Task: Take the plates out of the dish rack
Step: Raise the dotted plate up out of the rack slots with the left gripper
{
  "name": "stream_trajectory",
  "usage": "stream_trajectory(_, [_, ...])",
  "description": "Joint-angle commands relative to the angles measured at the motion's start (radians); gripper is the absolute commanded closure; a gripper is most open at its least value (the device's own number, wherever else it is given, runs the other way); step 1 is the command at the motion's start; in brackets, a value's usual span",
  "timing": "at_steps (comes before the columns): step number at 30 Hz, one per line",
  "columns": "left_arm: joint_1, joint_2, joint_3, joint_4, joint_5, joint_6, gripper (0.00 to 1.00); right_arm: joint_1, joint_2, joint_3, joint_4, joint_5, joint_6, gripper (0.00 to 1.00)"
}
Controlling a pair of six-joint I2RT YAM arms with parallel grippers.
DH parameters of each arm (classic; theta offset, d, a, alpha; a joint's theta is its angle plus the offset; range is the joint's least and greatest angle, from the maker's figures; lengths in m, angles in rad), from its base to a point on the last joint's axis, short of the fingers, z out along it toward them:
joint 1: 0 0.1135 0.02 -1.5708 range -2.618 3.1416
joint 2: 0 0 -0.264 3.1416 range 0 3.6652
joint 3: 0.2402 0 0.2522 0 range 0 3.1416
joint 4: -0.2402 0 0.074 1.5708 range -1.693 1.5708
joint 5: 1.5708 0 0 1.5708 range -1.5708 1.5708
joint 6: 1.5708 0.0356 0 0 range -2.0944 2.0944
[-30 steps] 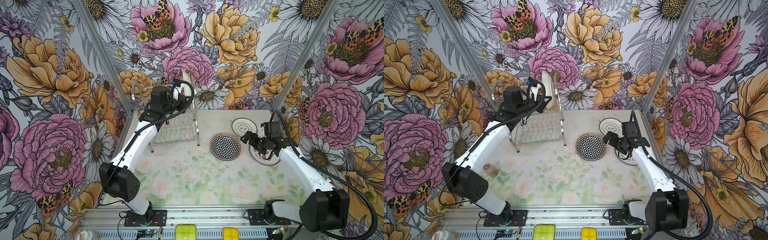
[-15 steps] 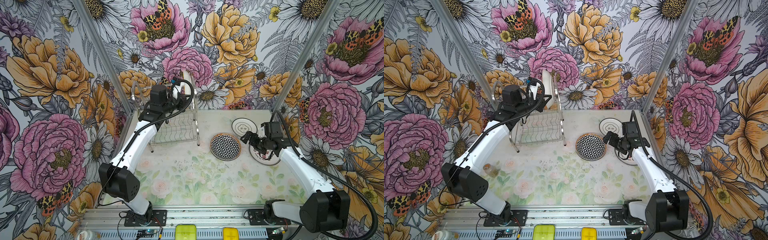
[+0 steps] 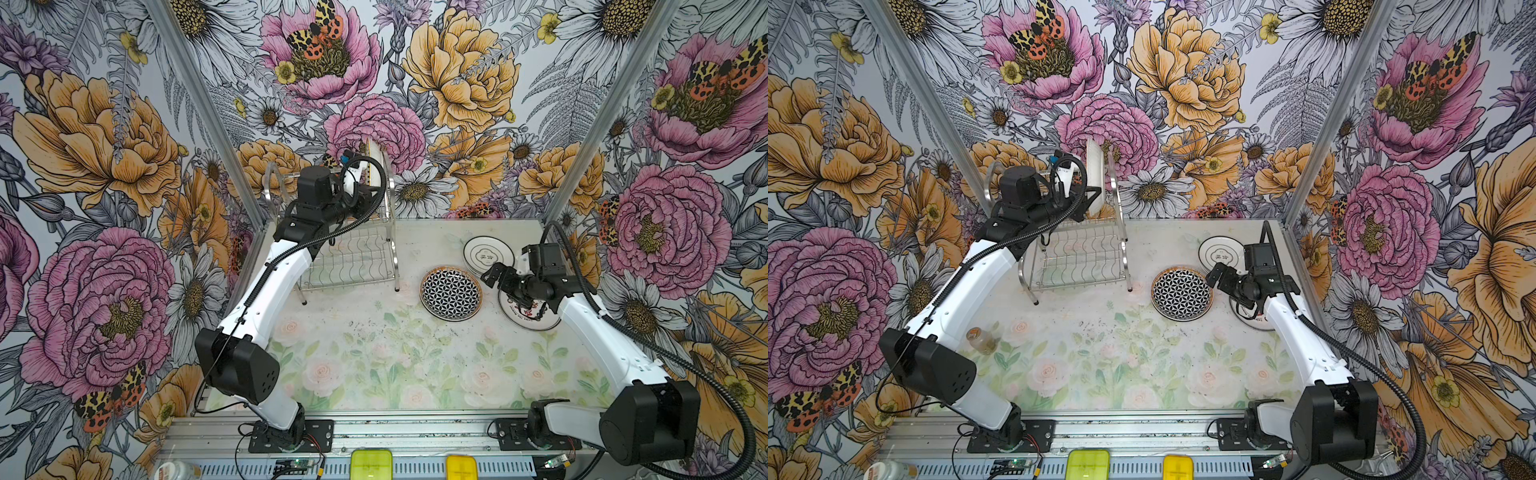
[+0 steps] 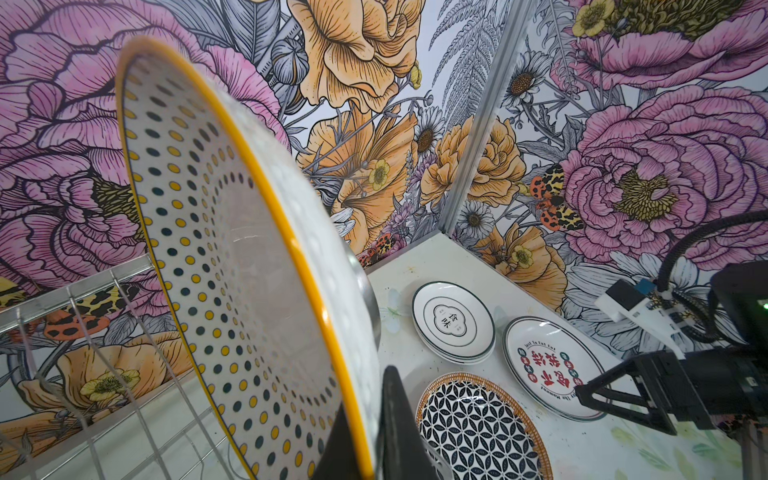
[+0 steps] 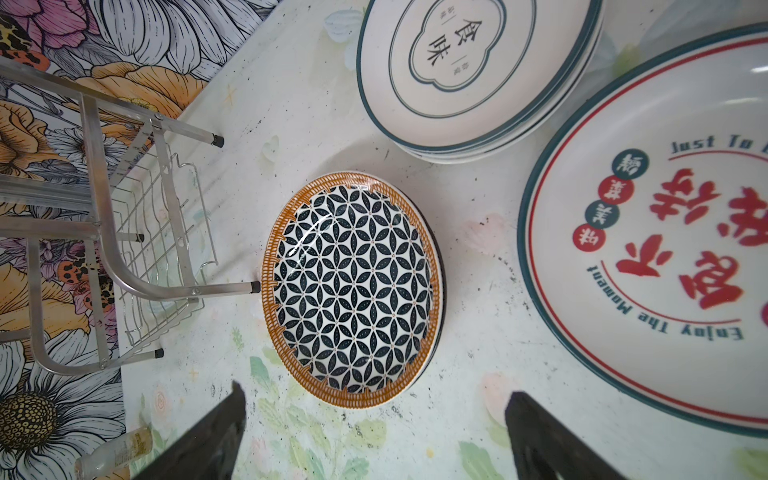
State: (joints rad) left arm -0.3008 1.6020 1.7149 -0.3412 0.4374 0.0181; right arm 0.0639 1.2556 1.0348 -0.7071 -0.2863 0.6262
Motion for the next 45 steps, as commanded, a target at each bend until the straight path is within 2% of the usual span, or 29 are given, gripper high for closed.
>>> stream_trajectory(1, [-0.010,-0.060,0.077,0.099,-0.019,0.075,1.00,-0.010,-0.019,-0.002,0.001,-0.013,-0.010,0.01])
stream_trajectory(15, [-0.067,0.004,0.154,-0.062,-0.095,0.185,1.00,-0.009,-0.029,-0.007,0.001,-0.014,-0.009,0.01])
stream_trajectory(21, [-0.100,0.025,0.184,-0.121,-0.161,0.251,1.00,-0.009,-0.024,-0.013,0.001,-0.019,-0.010,0.01])
stream_trajectory(32, [-0.192,0.104,0.316,-0.244,-0.346,0.381,1.00,-0.009,-0.036,-0.022,0.001,-0.027,-0.022,0.01])
stream_trajectory(45, [-0.210,0.110,0.382,-0.281,-0.380,0.420,1.00,-0.010,-0.042,-0.023,0.002,-0.036,-0.023,0.01])
